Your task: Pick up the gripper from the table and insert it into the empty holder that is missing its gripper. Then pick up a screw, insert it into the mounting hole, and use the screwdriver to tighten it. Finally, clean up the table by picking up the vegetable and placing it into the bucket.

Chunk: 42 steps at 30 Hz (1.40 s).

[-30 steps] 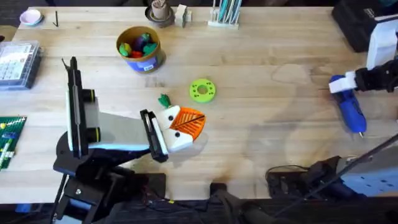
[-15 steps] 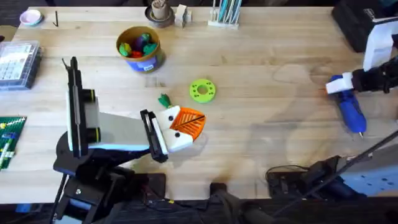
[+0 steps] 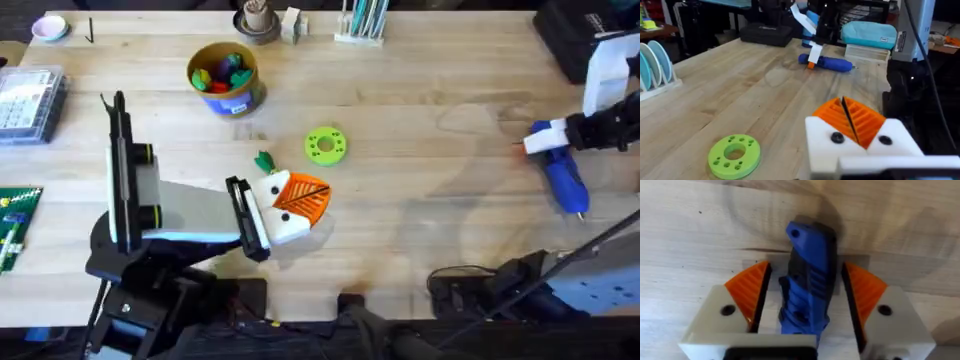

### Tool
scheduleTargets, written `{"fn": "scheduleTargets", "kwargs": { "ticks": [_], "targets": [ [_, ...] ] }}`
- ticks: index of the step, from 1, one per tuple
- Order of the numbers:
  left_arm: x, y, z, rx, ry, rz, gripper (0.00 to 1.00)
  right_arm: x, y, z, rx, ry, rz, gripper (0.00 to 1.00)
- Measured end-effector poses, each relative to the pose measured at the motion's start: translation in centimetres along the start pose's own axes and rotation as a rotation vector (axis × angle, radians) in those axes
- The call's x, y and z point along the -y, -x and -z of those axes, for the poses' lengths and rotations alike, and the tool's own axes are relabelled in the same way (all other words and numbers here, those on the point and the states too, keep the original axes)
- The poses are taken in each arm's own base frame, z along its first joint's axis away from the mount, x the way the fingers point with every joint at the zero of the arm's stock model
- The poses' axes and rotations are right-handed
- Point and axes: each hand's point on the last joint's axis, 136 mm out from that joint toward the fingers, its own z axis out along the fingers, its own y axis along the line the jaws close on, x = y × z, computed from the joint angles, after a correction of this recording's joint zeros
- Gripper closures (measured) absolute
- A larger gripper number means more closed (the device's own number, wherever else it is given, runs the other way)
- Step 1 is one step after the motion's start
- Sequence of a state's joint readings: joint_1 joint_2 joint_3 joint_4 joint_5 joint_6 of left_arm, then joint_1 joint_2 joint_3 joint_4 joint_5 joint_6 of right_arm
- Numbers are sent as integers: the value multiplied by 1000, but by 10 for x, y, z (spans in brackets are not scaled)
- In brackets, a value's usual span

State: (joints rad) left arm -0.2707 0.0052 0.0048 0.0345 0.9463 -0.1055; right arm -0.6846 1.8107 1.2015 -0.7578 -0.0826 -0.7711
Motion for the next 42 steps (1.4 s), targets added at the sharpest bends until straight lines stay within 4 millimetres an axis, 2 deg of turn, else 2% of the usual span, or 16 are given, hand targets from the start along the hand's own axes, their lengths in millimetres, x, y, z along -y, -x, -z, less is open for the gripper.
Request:
{"fn": "scheduleTargets", "kwargs": {
  "ticks": [2, 8, 16, 21, 25, 36, 42],
  "targets": [
    [0, 0, 0, 0, 0, 0, 996, 0, -1, 0, -4, -3, 0, 170],
    [0, 0, 0, 0, 0, 0, 996, 1, -3, 0, -14, -9, 0, 368],
    [0, 0, 0, 0, 0, 0, 996, 3, -4, 0, -21, -16, -1, 659],
    [0, 0, 0, 0, 0, 0, 996, 4, -5, 0, -29, -22, -1, 808],
    [0, 0, 0, 0, 0, 0, 996, 4, -6, 0, -34, -24, -1, 976],
    [0, 0, 0, 0, 0, 0, 996, 2, -7, 3, -31, -23, -10, 979],
    [0, 0, 0, 0, 0, 0, 996, -3, 9, 26, 77, -27, -11, 979]
  ]
}}
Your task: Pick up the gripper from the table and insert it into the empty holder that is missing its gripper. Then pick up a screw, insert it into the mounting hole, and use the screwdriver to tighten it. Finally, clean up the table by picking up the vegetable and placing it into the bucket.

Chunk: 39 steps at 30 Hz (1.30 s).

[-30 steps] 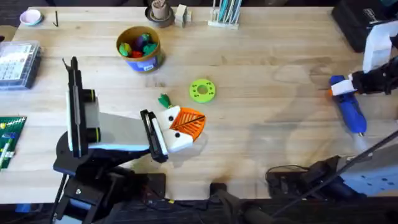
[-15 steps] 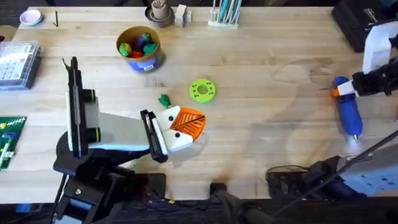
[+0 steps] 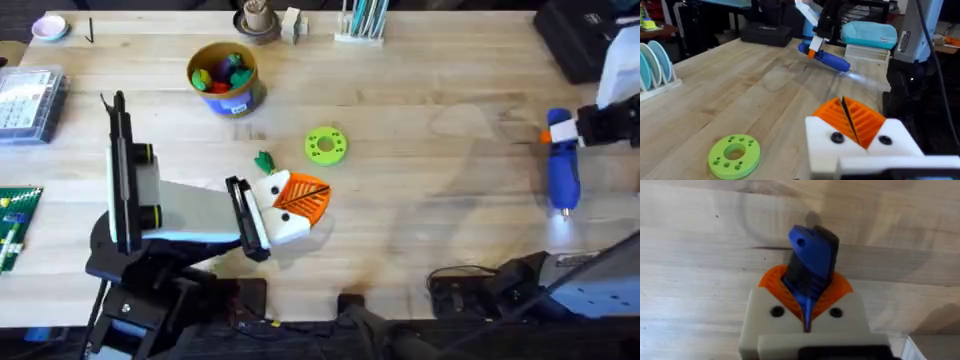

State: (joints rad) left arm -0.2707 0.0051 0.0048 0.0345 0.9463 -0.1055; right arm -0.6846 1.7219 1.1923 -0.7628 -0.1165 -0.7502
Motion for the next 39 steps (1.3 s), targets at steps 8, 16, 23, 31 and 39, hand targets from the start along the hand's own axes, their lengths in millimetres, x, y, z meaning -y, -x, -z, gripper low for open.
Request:
{"fn": "scheduleTargets", "kwargs": {
  "ticks": [8, 16, 23, 31, 39],
  "targets": [
    [0, 0, 0, 0, 0, 0, 996, -10, 48, 53, 284, 7, -59, 980],
    [0, 0, 0, 0, 0, 0, 996, -47, 84, 117, 513, 39, 10, 980],
    [0, 0, 0, 0, 0, 0, 996, -96, 118, 186, 744, 19, 118, 980],
    [0, 0, 0, 0, 0, 0, 996, -136, 116, 280, 1015, -40, 183, 981],
    [0, 0, 0, 0, 0, 0, 996, -157, 85, 293, 1087, -34, 152, 981]
  ]
}}
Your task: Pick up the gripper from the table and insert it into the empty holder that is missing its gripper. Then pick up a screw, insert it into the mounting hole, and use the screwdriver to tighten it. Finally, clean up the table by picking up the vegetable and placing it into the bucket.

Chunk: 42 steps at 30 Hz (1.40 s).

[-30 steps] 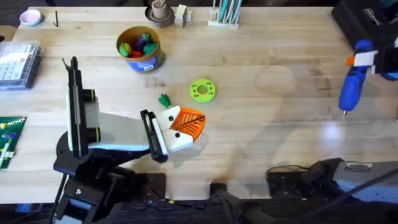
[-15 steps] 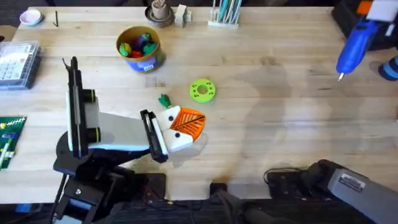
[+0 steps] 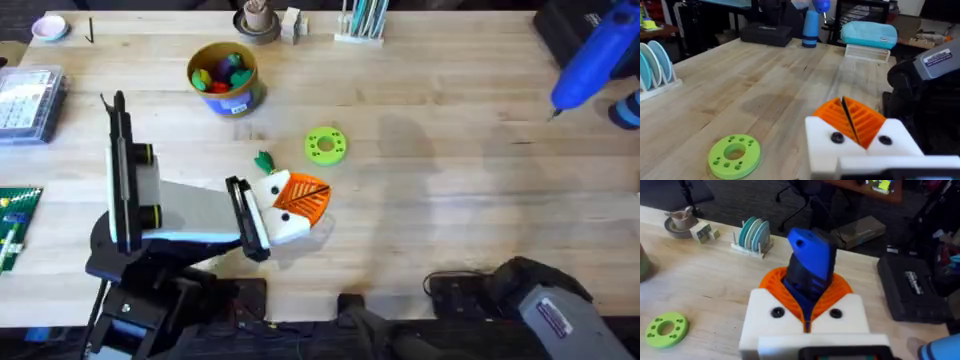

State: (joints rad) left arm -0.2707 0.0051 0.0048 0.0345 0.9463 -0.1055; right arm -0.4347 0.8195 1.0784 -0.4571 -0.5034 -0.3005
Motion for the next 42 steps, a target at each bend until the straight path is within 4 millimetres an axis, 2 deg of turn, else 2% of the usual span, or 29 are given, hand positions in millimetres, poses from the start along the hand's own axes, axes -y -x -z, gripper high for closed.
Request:
{"fn": "scheduleTargets", "kwargs": {
  "ticks": [4, 9, 14, 19, 28, 36, 42],
  "targets": [
    [0, 0, 0, 0, 0, 0, 996, -15, -11, 7, 57, 26, -27, 981],
    [0, 0, 0, 0, 0, 0, 996, -35, -6, 17, 166, 75, -67, 981],
    [0, 0, 0, 0, 0, 0, 996, -60, -3, 22, 196, 165, -100, 981],
    [0, 0, 0, 0, 0, 0, 996, -85, 13, 24, 258, 268, -74, 981],
    [0, 0, 0, 0, 0, 0, 996, -125, 63, 45, 486, 439, -47, 982],
    [0, 0, 0, 0, 0, 0, 996, -176, 58, 49, 526, 661, -80, 982],
    [0, 0, 0, 0, 0, 0, 996, -220, 70, 53, 582, 841, -72, 982]
  ]
}}
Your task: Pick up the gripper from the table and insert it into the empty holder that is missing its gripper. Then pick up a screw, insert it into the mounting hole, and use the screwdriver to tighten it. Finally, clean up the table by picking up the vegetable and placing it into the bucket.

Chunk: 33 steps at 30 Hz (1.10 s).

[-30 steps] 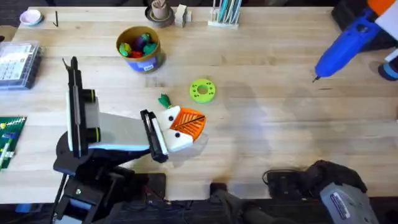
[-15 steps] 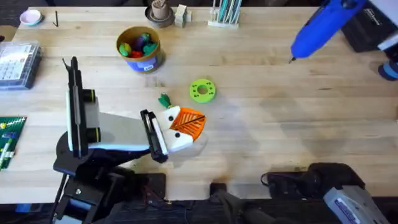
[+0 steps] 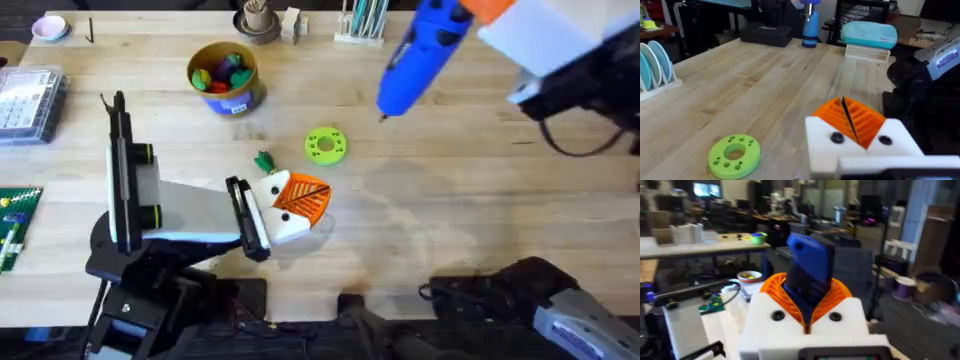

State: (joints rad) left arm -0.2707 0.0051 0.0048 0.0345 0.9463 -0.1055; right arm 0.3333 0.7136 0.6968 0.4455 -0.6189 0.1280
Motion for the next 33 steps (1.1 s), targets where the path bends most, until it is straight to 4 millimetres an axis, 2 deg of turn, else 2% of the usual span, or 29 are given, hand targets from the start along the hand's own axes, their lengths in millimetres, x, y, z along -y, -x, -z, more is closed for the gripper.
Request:
{"fn": "scheduleTargets", "kwargs": {
  "ticks": [8, 13, 19, 26, 33],
  "targets": [
    [0, 0, 0, 0, 0, 0, 996, -47, -9, -42, 63, 218, -44, 982],
    [0, 0, 0, 0, 0, 0, 996, -71, -14, -59, 101, 311, -67, 982],
    [0, 0, 0, 0, 0, 0, 996, -90, -18, -68, 116, 379, -122, 982],
    [0, 0, 0, 0, 0, 0, 996, -114, -33, -76, 83, 447, -165, 982],
    [0, 0, 0, 0, 0, 0, 996, -124, -40, -79, 73, 475, -159, 982]
  ]
}}
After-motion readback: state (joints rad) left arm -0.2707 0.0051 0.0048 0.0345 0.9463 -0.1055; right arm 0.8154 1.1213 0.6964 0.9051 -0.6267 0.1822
